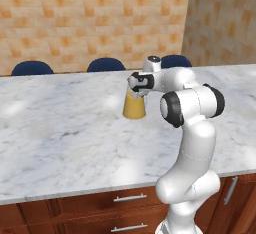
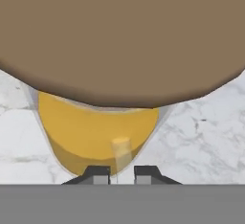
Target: Place the pitcher and cup on the dining counter for serving.
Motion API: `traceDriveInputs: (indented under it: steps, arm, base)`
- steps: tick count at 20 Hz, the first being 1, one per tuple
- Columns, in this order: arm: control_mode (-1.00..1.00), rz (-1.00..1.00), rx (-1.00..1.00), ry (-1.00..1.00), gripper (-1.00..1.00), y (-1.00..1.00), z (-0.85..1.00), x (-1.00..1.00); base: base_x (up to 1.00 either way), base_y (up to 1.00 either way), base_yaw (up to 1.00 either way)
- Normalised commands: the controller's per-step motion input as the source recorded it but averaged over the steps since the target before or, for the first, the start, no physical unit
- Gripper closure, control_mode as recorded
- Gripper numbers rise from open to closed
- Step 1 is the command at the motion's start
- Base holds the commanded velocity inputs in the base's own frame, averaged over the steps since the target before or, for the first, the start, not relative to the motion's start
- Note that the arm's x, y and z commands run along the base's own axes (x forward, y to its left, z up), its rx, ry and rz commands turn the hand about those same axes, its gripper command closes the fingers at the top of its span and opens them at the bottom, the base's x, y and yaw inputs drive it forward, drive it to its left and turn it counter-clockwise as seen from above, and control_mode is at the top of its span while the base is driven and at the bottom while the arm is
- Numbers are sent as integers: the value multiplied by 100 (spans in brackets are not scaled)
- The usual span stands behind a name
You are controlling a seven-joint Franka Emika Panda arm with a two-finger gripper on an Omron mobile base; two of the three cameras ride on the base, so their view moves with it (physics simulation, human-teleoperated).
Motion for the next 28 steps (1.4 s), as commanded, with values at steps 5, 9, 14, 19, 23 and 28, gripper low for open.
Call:
traceDriveInputs:
  steps: [5,9,14,19,23,28]
  arm:
    - [-100,0,0,0,-100,0,-48,7]
    - [-100,0,0,0,-100,0,-3,1]
    - [-100,-2,0,-5,-100,0,4,-18]
    - [-100,-7,0,-24,-100,0,29,-68]
    - [-100,-11,0,-28,-100,0,46,-95]
    - [-100,-14,0,-15,-100,0,50,-100]
  base:
    - [0,0,0]
    - [0,0,0]
    - [0,0,0]
    - [0,0,0]
    - [0,0,0]
    - [0,0,0]
